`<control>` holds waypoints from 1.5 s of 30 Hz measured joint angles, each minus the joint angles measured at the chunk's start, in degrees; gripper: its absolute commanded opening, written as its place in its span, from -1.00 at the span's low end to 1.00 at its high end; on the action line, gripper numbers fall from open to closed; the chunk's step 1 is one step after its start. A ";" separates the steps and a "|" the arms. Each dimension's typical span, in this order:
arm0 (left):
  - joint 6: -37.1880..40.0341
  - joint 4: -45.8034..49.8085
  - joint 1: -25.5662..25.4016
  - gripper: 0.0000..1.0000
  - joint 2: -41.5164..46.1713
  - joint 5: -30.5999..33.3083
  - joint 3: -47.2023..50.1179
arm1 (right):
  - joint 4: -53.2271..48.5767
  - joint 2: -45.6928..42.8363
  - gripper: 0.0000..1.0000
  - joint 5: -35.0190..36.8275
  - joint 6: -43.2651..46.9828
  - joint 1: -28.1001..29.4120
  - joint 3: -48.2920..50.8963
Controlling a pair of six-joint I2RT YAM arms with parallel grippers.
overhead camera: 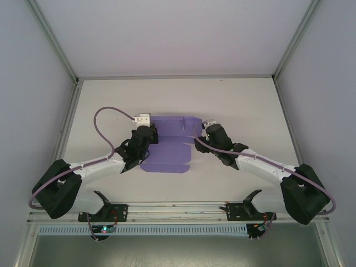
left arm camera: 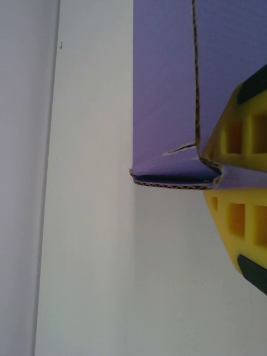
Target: Assemble paper box
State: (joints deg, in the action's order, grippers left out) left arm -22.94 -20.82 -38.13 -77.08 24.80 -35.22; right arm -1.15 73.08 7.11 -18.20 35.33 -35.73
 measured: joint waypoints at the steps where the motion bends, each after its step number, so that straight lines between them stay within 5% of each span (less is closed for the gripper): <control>1: 0.00 0.07 0.00 -1.00 0.02 -0.20 0.00 | 0.07 0.31 0.13 0.00 0.42 0.00 0.00; 24: -0.02 1.64 0.00 -1.00 0.22 -0.09 0.00 | 5.86 -8.85 0.72 -4.13 1.66 -2.69 10.58; 45: 0.39 2.05 0.33 -1.00 0.44 -2.23 0.00 | 25.64 -4.04 0.90 -12.50 -2.73 -3.87 11.34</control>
State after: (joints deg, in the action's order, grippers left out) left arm -22.55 -18.76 -37.80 -76.64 22.57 -35.22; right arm 24.49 69.04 -5.39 -20.93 31.46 -24.38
